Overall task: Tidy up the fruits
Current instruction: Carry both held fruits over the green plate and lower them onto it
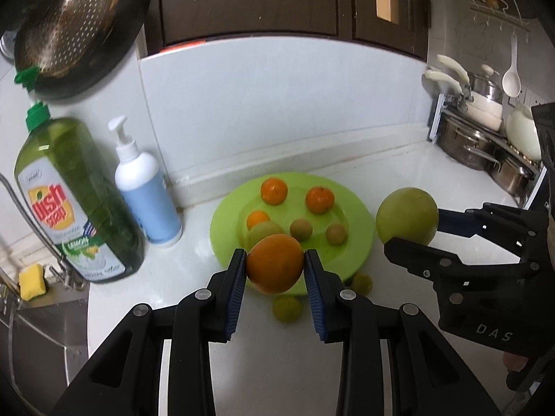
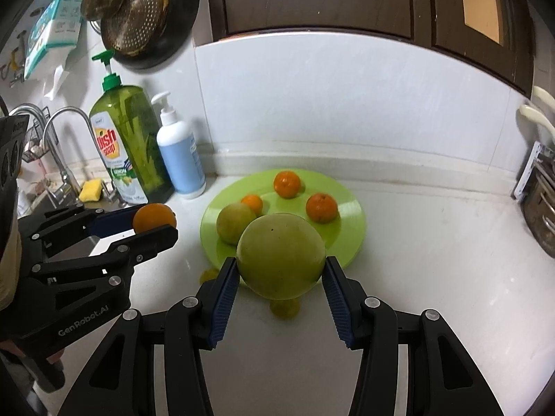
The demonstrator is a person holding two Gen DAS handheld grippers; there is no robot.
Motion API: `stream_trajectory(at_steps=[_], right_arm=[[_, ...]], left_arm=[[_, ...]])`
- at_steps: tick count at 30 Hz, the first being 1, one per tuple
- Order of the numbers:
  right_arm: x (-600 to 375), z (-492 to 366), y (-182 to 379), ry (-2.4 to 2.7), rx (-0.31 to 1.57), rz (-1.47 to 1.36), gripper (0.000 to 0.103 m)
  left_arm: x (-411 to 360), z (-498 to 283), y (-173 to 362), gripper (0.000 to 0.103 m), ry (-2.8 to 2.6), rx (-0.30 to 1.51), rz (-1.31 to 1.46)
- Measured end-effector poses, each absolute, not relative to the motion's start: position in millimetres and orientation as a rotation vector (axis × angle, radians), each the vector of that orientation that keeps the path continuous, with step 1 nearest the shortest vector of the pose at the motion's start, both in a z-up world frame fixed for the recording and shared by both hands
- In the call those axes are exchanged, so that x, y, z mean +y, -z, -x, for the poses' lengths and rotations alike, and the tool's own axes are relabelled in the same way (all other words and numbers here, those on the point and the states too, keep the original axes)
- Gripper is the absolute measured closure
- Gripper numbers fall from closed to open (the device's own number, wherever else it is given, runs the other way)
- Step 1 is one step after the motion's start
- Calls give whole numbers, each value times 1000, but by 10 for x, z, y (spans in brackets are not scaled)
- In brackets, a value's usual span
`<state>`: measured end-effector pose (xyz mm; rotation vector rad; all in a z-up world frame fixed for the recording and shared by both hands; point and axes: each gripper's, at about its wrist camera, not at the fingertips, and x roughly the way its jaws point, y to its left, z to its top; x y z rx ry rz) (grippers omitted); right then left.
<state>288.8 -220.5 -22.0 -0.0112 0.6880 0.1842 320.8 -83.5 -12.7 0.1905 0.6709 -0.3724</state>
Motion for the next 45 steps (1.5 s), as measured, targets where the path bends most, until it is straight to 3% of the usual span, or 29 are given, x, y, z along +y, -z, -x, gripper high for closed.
stream_trajectory(at_steps=[15, 45], right_arm=[[-2489, -3270, 156, -158, 711, -17, 53], [-2637, -4208, 761, -182, 882, -31, 53]], left_arm=[[-1204, -3707, 73, 70, 427, 690, -209], [-1557, -4636, 628, 70, 457, 843, -256]])
